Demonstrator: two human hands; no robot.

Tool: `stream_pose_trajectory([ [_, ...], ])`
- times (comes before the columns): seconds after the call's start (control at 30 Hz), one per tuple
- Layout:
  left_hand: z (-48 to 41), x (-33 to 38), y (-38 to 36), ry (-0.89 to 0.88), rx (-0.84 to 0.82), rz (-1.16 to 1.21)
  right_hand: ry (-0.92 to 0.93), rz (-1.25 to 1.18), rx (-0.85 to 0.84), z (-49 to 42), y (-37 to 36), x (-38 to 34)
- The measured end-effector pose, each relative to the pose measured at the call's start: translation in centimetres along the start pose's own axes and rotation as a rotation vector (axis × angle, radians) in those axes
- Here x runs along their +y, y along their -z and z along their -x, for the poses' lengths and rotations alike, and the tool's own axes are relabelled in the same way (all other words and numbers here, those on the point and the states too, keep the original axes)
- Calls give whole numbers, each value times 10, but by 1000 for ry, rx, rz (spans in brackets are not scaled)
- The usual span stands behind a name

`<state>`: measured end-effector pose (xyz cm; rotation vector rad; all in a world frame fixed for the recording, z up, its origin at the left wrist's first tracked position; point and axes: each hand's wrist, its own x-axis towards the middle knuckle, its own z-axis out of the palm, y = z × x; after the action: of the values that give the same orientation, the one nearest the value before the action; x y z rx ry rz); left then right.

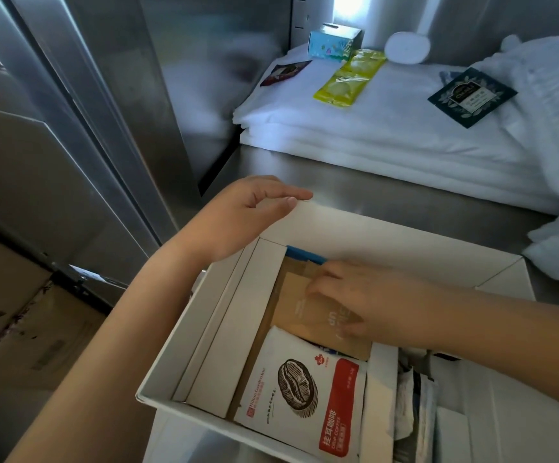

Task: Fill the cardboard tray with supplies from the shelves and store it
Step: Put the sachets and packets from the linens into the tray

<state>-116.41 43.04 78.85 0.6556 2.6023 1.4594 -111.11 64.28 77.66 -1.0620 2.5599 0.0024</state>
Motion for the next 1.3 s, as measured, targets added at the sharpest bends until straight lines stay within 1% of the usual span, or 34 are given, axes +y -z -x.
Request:
stream_pose_trajectory([
  [0.33, 0, 0, 0, -2, -1, -9, 84, 34, -53, -4, -5, 0],
  [0.6, 0, 1, 0, -4, -2, -8, 71, 19, -8, -1, -5, 3],
  [0.67, 1, 0, 0, -7, -4, -14, 65, 45, 50, 3, 0, 3],
  [0.83, 0, -1, 1, -22, -16, -19, 81, 32, 259, 14, 38, 5],
  [0.9, -1, -3, 0, -15, -16, -20, 52, 3, 337, 18, 55, 12],
  [1.03, -1, -2, 0, -6, -6, -24, -12, -62, 579, 17, 81, 40],
  [1.2, 1, -2, 1, 15, -19, -18, -180, -125, 798, 7, 100, 96],
  [1.3, 0, -4, 1, 18, -13, -15, -344, -136, 931, -2, 101, 130],
])
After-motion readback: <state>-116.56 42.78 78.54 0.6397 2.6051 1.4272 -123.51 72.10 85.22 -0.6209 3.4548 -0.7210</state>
